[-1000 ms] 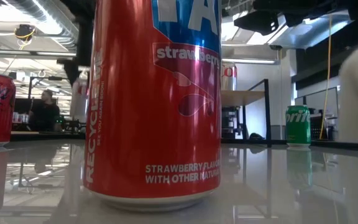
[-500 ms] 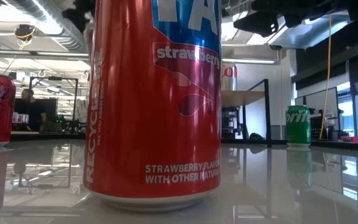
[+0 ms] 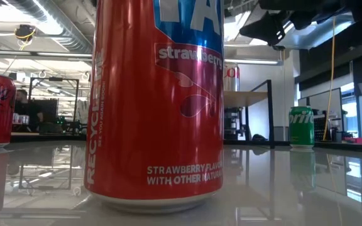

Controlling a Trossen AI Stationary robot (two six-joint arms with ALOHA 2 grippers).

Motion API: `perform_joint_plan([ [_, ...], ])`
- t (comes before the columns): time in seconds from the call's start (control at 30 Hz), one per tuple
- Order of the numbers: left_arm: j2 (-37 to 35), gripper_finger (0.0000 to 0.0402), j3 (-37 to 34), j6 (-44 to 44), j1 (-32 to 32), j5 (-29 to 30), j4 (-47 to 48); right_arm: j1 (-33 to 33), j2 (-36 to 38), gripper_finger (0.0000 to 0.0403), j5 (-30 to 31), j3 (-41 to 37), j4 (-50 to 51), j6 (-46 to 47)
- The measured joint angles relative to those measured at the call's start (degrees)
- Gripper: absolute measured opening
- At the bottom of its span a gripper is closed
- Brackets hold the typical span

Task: Place canned beverage on shelf
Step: Put the white soda can on the shelf aligned with the other white soda can

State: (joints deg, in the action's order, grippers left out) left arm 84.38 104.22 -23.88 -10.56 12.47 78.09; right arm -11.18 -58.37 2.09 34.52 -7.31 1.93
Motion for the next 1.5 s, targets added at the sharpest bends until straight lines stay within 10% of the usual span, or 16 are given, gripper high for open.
perform_joint_plan([
  [0.6,16.5,0.0289,0.0,2.0,19.5,-5.3,-19.7,-23.5,0.0,0.0372,26.8,0.0,8.5,11.8],
  [1.03,28.9,0.0289,0.0,2.0,22.1,-10.5,-29.1,-38.6,-0.8,0.0372,30.9,0.0,12.8,32.5],
  [1.5,32.6,0.0289,0.0,1.8,19.8,-11.5,-24.1,-38.9,-7.9,0.0372,35.0,0.0,12.4,36.0],
])
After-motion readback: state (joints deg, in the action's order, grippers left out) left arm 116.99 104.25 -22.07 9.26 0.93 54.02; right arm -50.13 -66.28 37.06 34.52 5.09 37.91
